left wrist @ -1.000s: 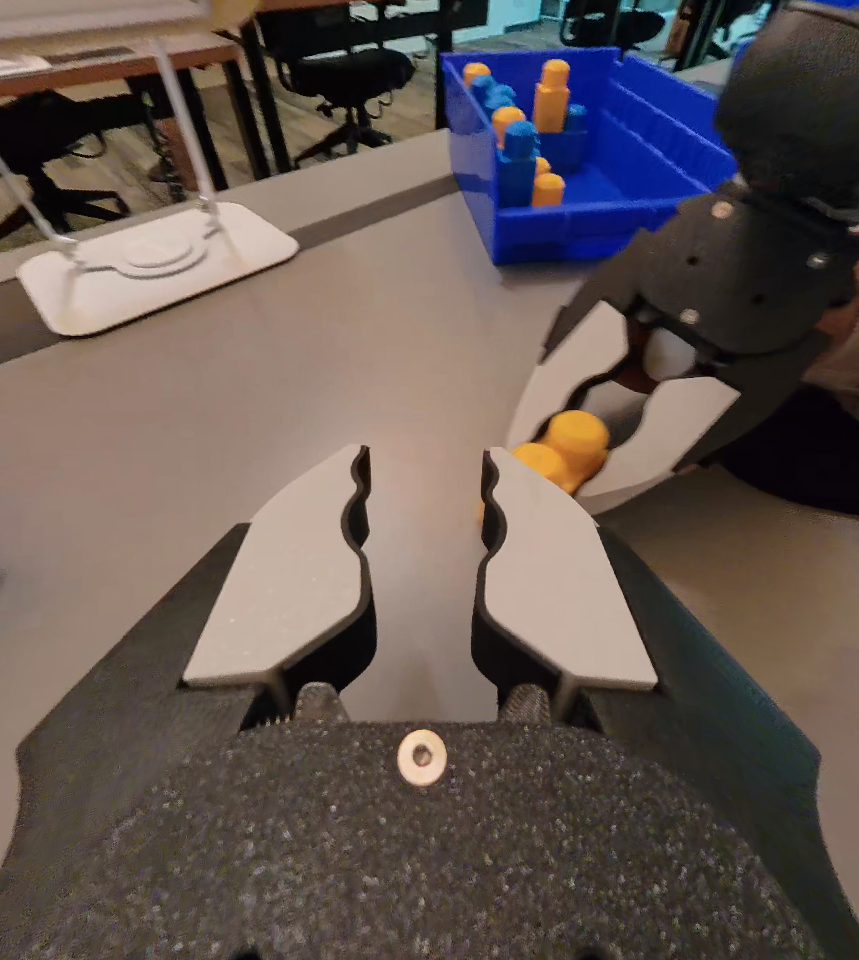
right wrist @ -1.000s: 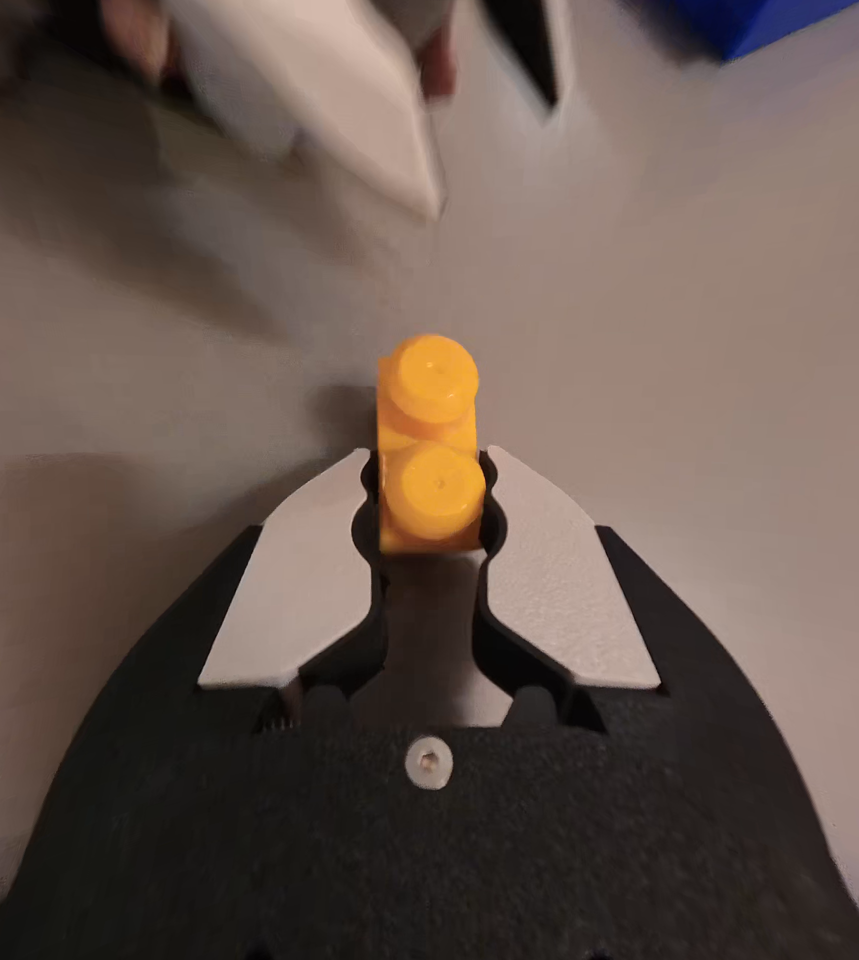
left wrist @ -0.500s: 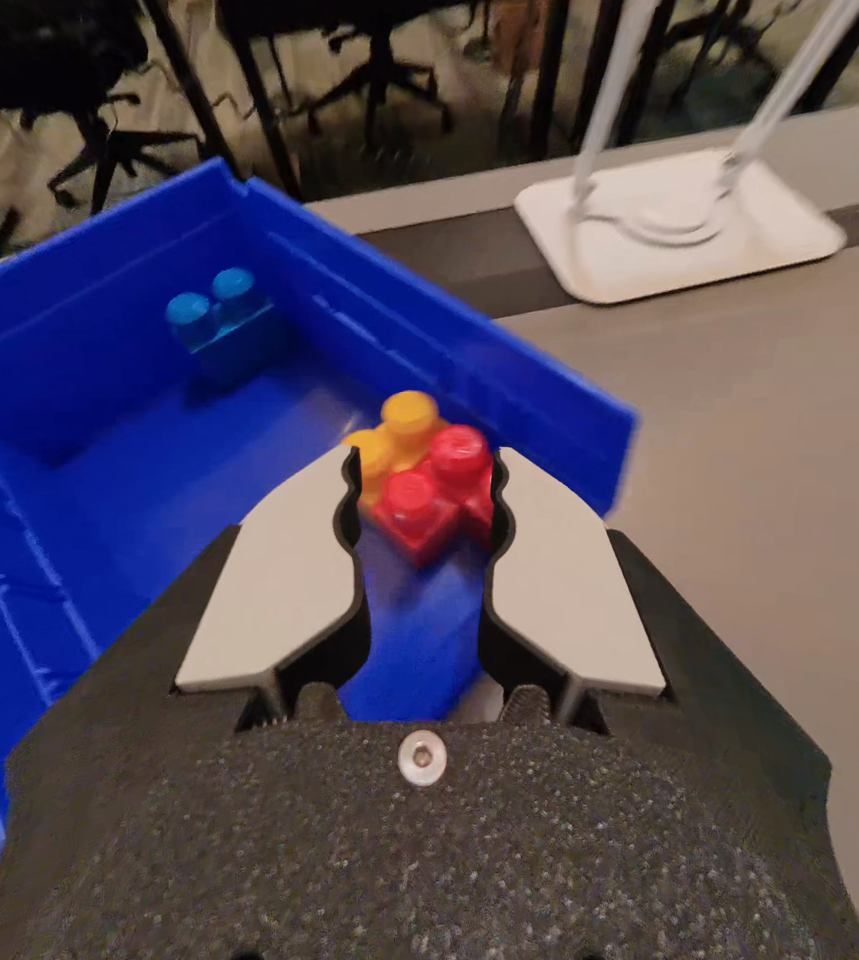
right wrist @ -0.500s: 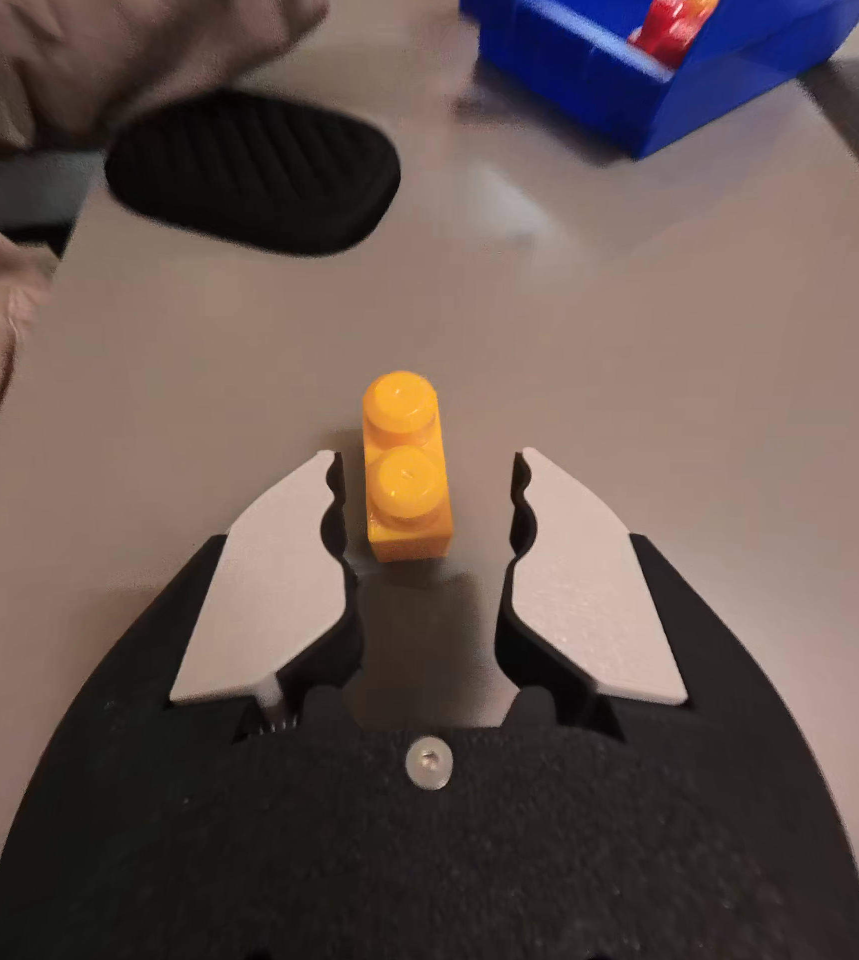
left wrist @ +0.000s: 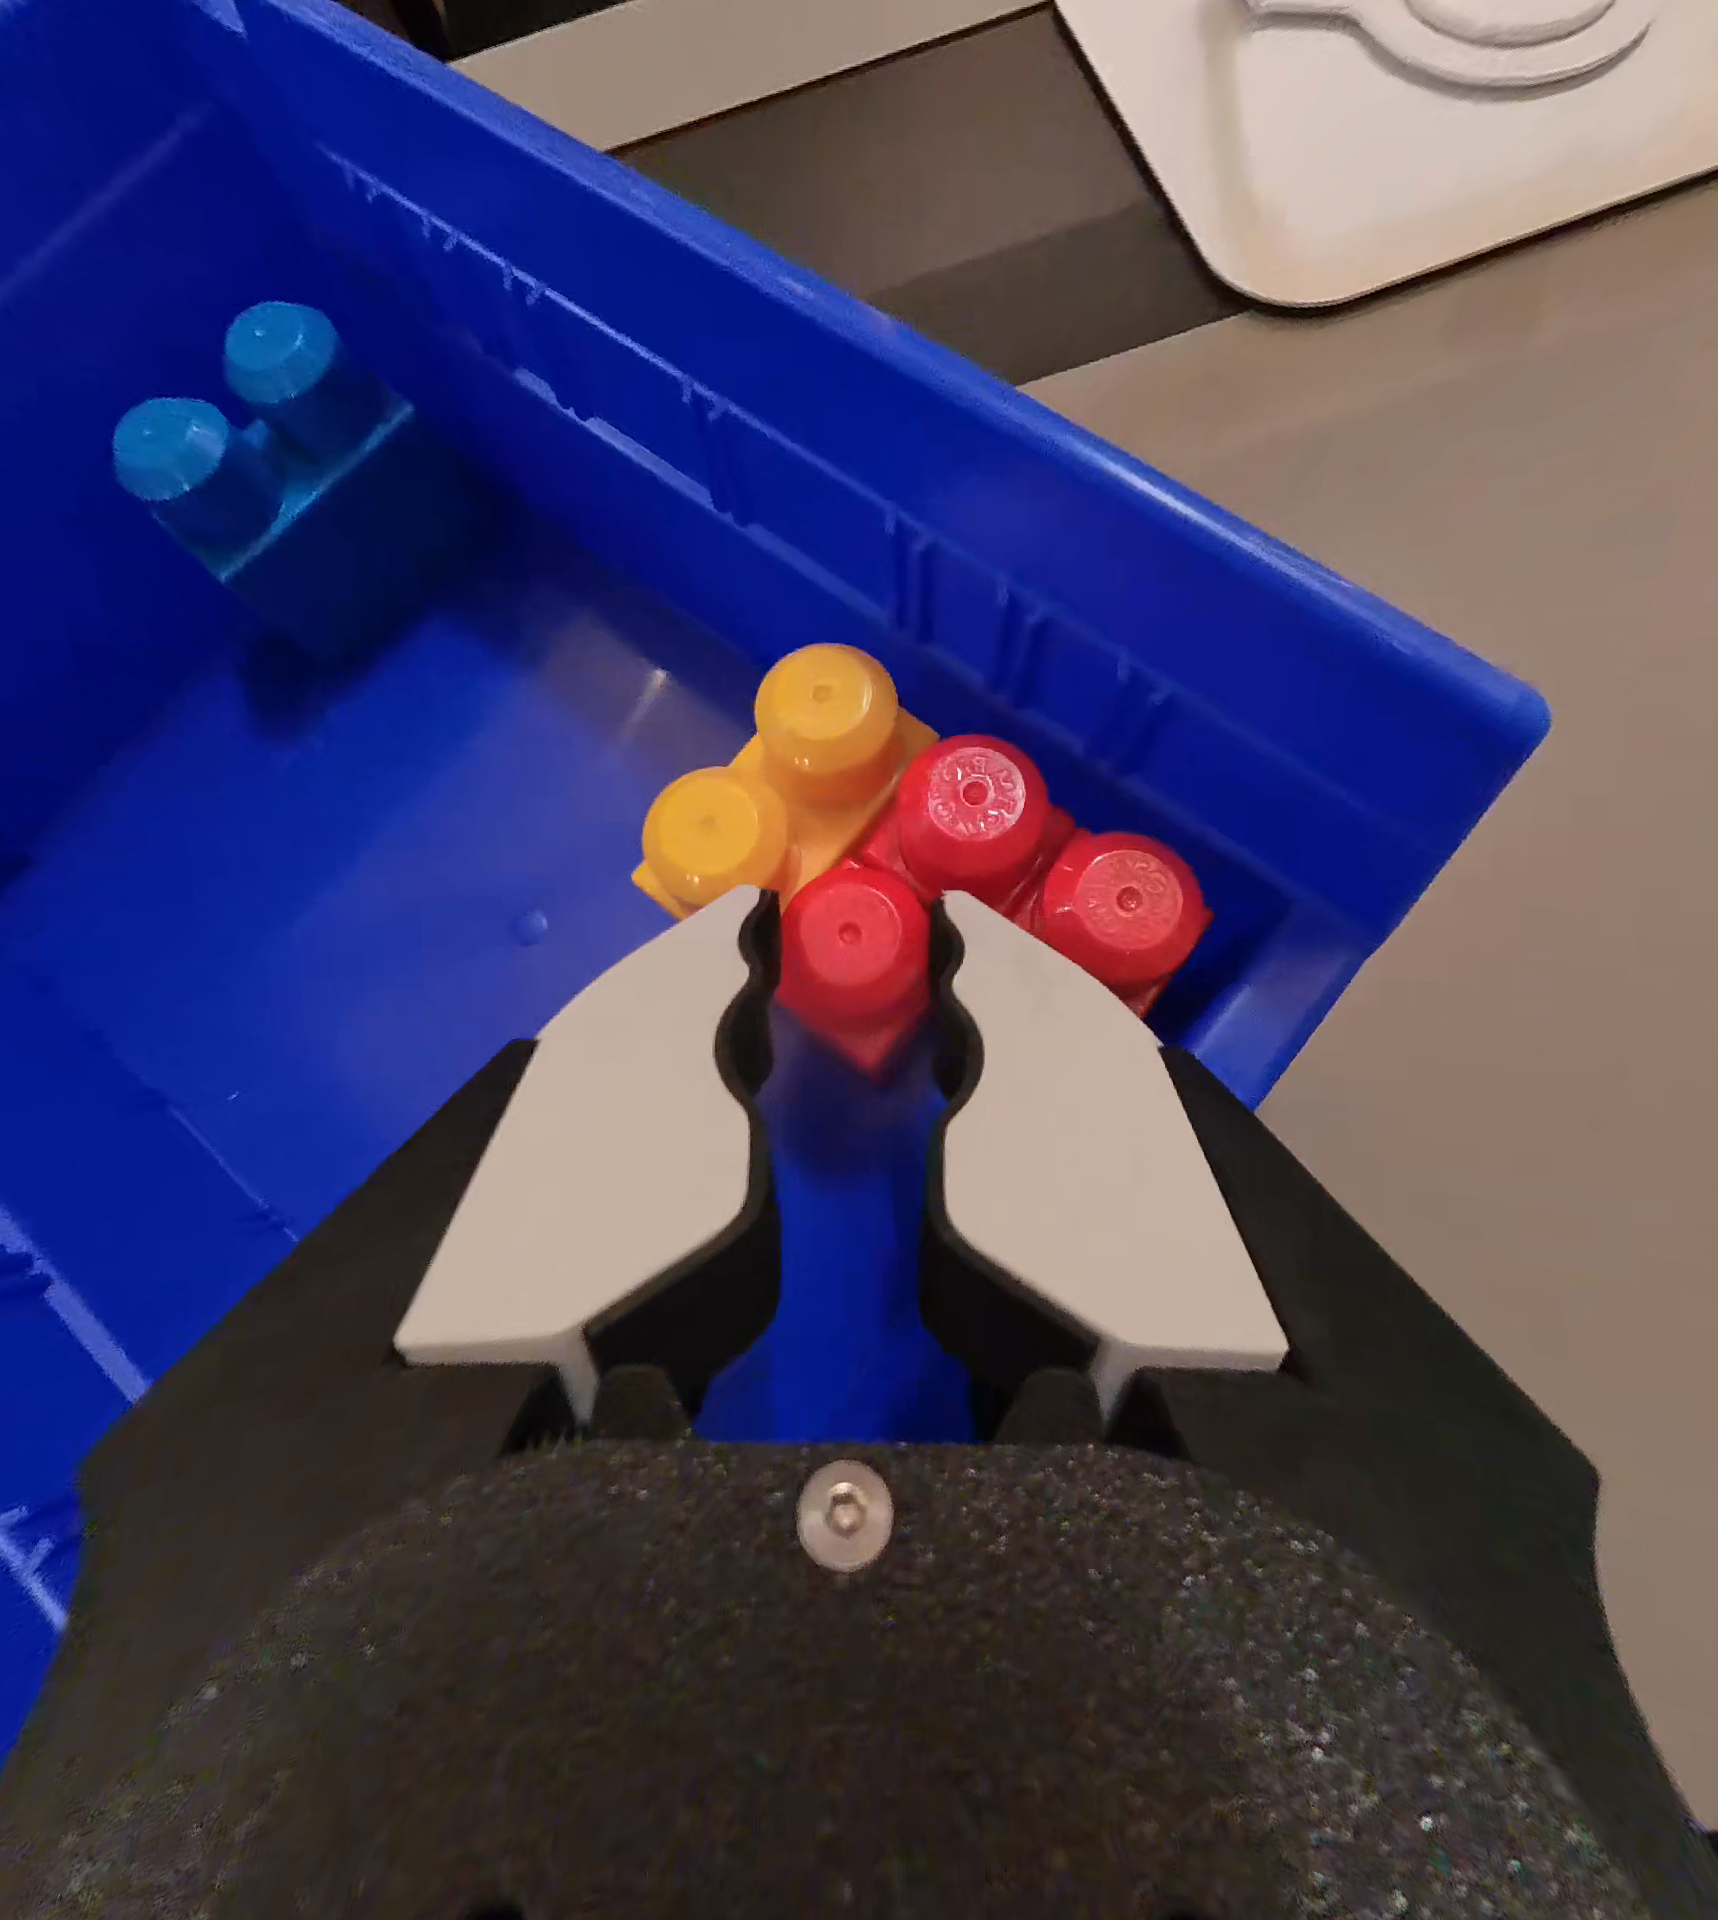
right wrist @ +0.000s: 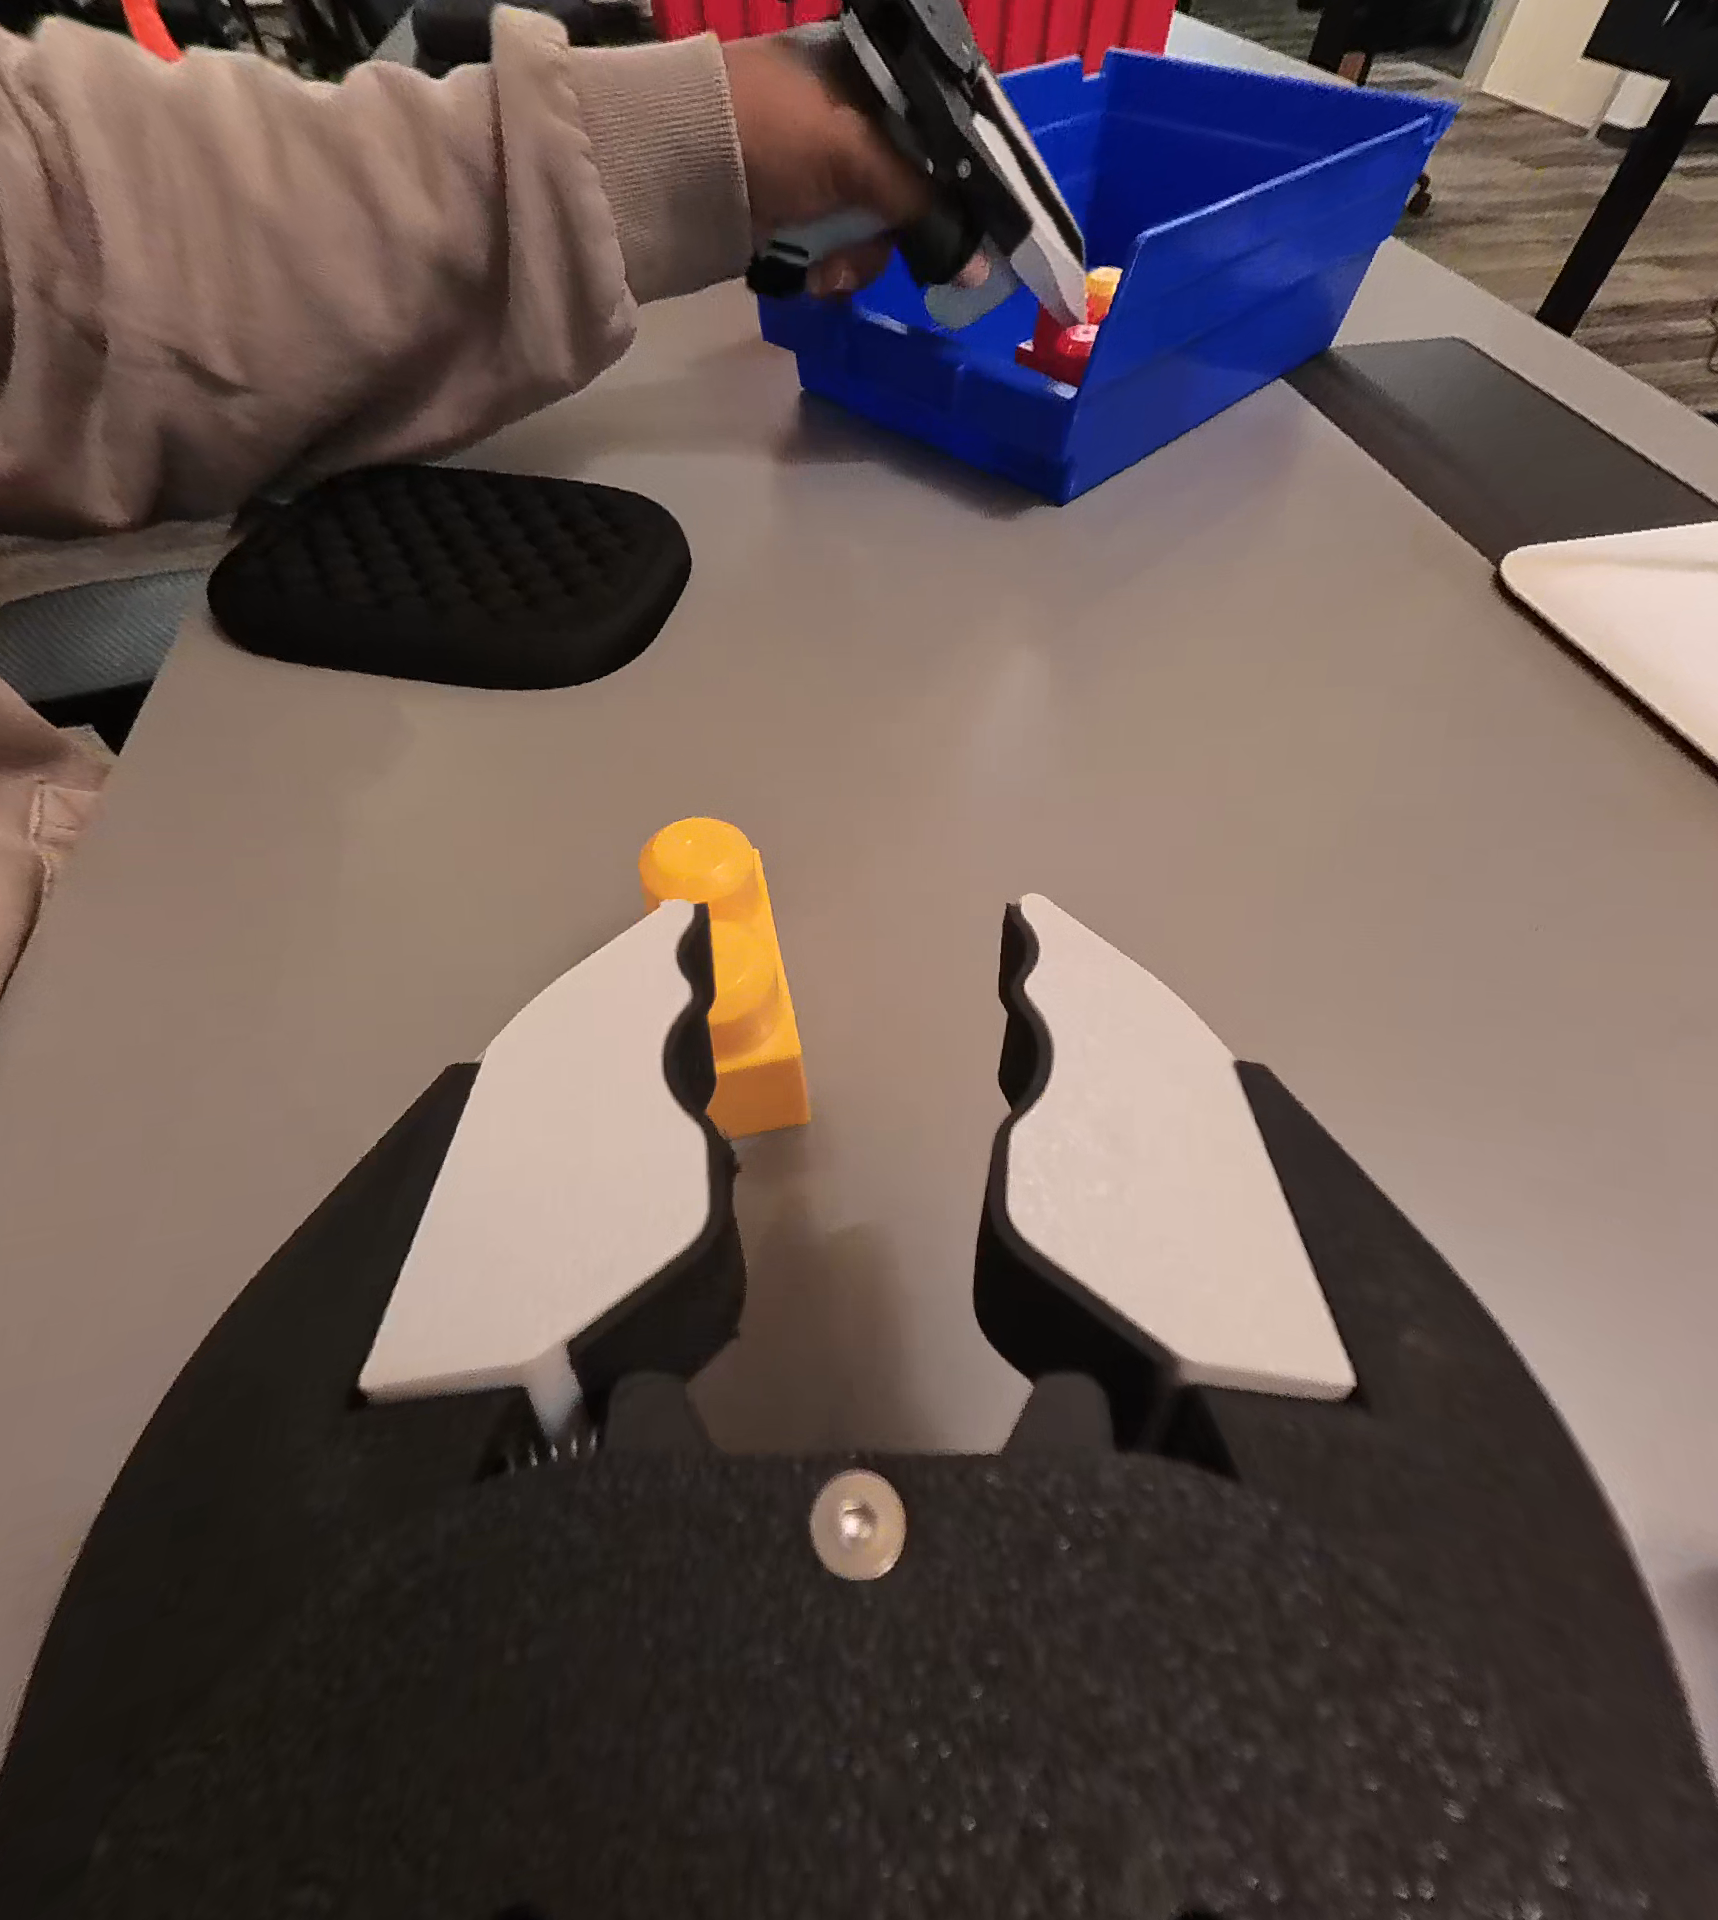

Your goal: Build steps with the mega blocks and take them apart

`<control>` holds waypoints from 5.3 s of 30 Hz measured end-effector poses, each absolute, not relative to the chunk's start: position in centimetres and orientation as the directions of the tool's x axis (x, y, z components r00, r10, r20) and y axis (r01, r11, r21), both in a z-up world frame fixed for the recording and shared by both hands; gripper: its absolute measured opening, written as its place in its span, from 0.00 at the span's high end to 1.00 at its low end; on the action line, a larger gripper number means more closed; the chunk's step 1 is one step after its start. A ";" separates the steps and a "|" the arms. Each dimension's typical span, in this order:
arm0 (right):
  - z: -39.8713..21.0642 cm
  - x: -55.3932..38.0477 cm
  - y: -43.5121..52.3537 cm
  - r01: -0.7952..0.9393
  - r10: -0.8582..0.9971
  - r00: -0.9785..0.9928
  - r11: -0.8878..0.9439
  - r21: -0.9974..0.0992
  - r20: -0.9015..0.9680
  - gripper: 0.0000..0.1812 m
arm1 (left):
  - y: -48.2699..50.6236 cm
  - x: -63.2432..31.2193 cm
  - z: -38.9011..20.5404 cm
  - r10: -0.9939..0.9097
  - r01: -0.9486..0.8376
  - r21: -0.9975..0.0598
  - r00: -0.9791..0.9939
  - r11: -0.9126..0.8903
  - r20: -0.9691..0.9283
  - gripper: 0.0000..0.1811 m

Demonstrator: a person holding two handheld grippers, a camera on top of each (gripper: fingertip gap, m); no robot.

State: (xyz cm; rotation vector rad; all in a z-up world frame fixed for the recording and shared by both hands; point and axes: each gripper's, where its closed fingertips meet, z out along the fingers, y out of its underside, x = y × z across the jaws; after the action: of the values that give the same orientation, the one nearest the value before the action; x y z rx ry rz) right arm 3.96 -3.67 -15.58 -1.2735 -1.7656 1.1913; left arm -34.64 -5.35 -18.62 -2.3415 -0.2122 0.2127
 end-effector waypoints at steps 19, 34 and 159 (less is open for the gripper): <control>-14.7 4.0 -3.7 0.327 0.952 -0.306 0.120 -0.937 0.015 0.72 | -7.7 -15.0 -7.5 -0.200 -0.203 -0.863 0.972 -0.462 -0.122 0.85; -16.3 3.9 -4.9 0.392 0.935 -0.353 0.170 -0.904 0.023 0.72 | -7.4 -6.6 -18.7 -0.299 -0.226 -0.802 0.952 -0.552 -0.063 0.85; -6.6 3.7 -11.3 -0.039 0.883 -0.465 -0.098 -0.994 -0.069 0.83 | -13.3 1.1 -8.2 -0.765 0.055 -0.998 0.644 0.037 0.007 0.78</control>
State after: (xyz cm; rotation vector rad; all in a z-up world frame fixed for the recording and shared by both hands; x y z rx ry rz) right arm 3.69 -11.27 -6.64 -0.9583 -1.4624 1.6530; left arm 1.06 -13.32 -8.22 -1.4042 0.6469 -0.7017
